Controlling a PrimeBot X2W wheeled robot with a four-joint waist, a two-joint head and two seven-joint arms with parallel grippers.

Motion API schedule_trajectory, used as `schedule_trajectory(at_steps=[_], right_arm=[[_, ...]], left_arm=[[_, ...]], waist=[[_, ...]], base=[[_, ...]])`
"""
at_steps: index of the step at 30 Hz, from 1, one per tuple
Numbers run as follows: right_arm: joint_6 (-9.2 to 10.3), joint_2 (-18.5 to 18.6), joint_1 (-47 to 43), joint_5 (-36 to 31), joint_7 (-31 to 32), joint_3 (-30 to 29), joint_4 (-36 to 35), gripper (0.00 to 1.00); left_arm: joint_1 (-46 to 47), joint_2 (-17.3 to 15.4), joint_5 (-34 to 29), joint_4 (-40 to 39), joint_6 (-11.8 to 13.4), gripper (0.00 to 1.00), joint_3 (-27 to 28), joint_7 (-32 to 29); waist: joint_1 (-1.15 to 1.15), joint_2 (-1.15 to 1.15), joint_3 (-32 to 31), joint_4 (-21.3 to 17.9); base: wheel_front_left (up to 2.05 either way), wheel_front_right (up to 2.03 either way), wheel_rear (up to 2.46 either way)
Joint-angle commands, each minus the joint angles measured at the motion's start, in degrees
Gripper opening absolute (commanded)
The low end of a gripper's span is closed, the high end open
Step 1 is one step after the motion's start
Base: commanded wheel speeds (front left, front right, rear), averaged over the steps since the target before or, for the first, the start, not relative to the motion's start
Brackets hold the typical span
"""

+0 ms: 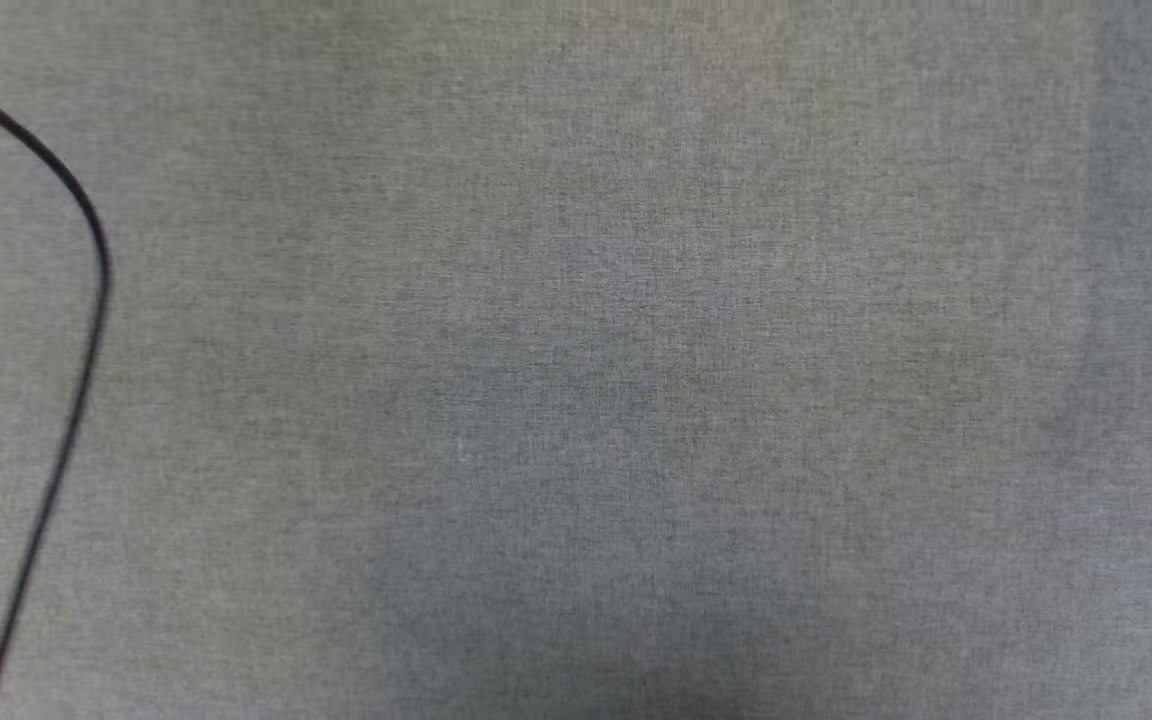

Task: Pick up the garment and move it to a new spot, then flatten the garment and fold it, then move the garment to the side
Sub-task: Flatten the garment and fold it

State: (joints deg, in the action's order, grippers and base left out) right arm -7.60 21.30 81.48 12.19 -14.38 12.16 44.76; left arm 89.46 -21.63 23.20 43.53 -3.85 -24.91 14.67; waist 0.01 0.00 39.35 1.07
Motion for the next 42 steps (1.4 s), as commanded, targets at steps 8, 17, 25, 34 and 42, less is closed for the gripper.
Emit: schedule_trajectory(at_steps=[8, 17, 25, 34, 42], right_arm=[[0.11, 1.3, -18.3, 8.4, -0.6, 6.7, -4.4, 0.00], [0.11, 4.6, -35.0, 18.9, 1.2, 10.8, -6.7, 0.00], [0.11, 6.4, -47.0, 27.0, 6.7, 12.2, -8.6, 0.00], [0.11, 7.7, -57.0, 33.5, 10.8, 12.3, -11.6, 0.00], [0.11, 10.0, -65.9, 38.1, 15.4, 11.5, -17.3, 0.00]], left_arm=[[-25.9, 1.0, 1.5, -9.2, 0.4, 0.00, 0.3, 0.3], [-50.8, -1.1, 4.7, -18.8, 2.7, 0.00, -2.0, -2.9], [-68.1, -4.4, 7.3, -28.9, 5.6, 0.00, -3.7, -8.1], [-79.1, -7.9, 9.0, -37.9, 6.9, 0.00, -5.7, -12.2], [-87.0, -11.3, 10.5, -44.4, 7.8, 0.00, -7.5, -16.6]], waist=[[-0.01, 0.00, -10.7, 2.1], [-0.01, 0.00, -19.7, 3.1], [-0.01, 0.00, -26.4, 3.5], [-0.01, 0.00, -32.0, 4.2], [-0.01, 0.00, -36.5, 4.3]], base=[[0.00, 0.00, 0.00], [0.00, 0.00, 0.00], [0.00, 0.00, 0.00], [0.00, 0.00, 0.00], [0.00, 0.00, 0.00]])
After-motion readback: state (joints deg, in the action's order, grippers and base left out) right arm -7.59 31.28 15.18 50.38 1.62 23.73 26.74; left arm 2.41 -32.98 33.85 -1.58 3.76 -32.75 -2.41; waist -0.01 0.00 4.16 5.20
